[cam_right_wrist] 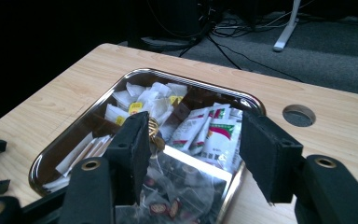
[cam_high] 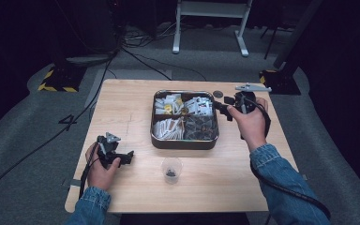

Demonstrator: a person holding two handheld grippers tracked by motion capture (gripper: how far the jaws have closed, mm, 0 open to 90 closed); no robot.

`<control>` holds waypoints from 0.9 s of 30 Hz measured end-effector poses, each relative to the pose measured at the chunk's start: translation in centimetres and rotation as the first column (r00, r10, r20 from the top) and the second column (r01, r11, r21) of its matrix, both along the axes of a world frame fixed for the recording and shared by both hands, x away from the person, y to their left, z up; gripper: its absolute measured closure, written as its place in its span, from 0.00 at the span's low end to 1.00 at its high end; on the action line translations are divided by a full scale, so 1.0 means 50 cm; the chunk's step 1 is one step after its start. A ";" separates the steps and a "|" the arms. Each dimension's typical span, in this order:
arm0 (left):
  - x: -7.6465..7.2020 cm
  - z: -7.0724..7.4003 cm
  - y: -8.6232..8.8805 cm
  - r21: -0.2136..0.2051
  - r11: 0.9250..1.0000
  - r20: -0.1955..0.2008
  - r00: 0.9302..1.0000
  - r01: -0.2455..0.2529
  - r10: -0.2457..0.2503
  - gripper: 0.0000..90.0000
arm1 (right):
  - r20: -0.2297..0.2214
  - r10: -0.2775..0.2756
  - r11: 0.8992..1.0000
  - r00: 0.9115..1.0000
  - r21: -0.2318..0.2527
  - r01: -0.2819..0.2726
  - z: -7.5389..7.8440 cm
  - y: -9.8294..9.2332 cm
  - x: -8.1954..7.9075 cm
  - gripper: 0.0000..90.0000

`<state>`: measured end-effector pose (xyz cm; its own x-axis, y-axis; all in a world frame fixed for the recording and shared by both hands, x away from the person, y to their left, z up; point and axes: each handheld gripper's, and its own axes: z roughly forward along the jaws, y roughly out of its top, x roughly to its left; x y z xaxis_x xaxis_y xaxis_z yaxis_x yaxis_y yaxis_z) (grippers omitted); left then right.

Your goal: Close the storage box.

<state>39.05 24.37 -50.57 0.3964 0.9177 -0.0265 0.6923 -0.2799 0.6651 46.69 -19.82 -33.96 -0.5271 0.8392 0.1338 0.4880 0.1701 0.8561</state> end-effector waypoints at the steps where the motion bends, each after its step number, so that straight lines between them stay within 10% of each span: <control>1: 0.000 0.000 0.000 0.000 1.000 0.000 1.000 0.000 0.000 0.00 | 0.001 0.002 1.000 1.000 -0.001 -0.002 0.000 -0.010 -0.005 0.48; 15: 0.000 0.000 0.000 0.000 1.000 0.000 1.000 0.001 -0.001 0.00 | 0.027 0.018 0.995 0.999 -0.094 -0.015 -0.032 -0.130 -0.059 0.46; 27: 0.000 0.000 -0.001 0.000 1.000 0.000 1.000 -0.007 0.007 0.00 | 0.013 0.007 0.998 1.000 -0.062 -0.006 -0.078 -0.218 -0.085 0.45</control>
<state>39.06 24.31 -50.57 0.3904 0.9202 -0.0268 0.6942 -0.2752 0.6651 42.42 -30.73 -37.86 -0.5341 0.8421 0.0749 0.4752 0.2258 0.8504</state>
